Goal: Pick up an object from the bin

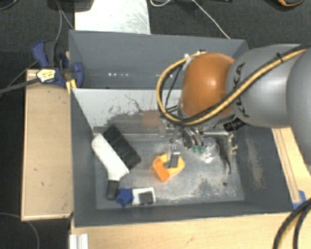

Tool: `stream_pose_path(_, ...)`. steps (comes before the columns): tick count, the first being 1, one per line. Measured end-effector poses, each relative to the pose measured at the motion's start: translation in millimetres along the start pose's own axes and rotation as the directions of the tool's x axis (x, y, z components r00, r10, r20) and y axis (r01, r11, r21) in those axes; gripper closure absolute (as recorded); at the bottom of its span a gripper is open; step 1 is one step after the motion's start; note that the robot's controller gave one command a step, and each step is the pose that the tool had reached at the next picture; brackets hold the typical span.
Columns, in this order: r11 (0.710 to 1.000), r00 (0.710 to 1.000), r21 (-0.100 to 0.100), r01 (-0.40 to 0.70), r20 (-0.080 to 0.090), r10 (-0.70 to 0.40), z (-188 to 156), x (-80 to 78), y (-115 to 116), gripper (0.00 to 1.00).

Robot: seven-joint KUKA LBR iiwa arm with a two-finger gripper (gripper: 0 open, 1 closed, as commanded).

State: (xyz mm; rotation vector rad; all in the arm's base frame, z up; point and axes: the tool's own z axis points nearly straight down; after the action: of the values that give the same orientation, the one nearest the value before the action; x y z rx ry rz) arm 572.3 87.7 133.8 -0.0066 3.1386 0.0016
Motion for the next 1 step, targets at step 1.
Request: stream_pose_path(1, 1.0, 1.0, -0.001, -0.02, 0.003, 0.02, -78.2, 0.3, -2.0, 0.0)
